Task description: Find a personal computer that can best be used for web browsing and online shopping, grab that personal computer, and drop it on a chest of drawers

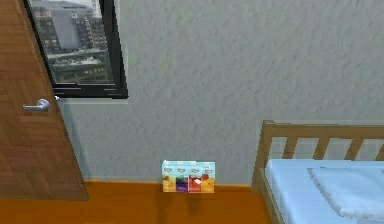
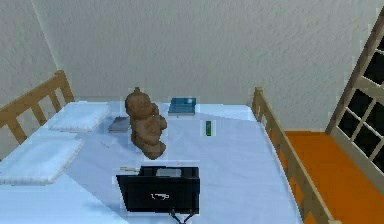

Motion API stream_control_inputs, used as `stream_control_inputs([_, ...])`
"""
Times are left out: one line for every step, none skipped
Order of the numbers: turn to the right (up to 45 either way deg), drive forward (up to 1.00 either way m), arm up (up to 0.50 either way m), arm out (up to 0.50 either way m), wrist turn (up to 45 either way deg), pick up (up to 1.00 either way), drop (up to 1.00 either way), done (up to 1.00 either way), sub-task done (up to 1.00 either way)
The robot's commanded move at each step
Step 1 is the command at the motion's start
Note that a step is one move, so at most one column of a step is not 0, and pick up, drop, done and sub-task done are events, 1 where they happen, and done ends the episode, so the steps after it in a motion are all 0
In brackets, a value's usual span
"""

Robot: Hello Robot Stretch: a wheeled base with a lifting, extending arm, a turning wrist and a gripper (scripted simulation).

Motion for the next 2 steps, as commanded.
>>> stream_control_inputs([0.0,0.0,0.5,0.0,0.0,0.0,0.0,0.0,0.0])
stream_control_inputs([0.0,0.0,0.08,0.0,0.0,0.0,0.0,0.0,0.0])
